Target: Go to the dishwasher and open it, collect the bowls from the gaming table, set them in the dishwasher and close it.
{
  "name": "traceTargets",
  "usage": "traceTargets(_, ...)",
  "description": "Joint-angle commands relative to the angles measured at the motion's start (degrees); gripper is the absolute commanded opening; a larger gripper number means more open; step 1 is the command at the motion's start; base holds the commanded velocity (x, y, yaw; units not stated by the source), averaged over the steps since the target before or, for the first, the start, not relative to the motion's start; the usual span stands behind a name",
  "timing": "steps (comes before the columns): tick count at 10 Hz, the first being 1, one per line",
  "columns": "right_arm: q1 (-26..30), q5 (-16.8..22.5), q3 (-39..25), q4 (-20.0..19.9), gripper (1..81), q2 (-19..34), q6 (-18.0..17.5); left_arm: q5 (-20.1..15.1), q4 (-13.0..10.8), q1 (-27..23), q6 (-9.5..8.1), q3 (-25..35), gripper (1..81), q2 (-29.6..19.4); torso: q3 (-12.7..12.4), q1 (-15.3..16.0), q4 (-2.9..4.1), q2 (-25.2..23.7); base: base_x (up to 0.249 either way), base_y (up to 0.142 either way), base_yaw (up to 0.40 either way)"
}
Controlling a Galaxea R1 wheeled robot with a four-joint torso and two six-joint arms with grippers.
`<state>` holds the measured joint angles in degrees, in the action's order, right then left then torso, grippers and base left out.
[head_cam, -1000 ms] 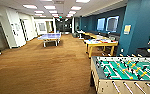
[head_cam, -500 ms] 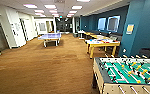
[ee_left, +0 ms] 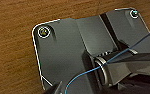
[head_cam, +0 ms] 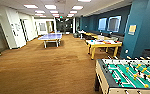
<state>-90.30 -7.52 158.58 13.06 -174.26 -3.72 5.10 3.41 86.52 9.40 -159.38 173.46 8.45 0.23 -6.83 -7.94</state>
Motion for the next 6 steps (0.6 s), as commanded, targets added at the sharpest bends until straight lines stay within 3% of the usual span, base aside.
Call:
traceTargets(1,3.0,2.2,-0.2,-0.3,81.1,-0.1,0.1,-2.5,0.1,-3.1,0.44,-0.2,81.1,-0.2,0.0,0.0,0.00,0.0,0.159,0.061,0.000)
traceTargets(6,3.0,2.2,-0.2,-0.3,81.1,-0.1,0.1,-2.5,0.1,-3.1,0.44,-0.2,81.1,-0.3,0.0,0.0,0.00,0.0,0.166,0.061,0.000)
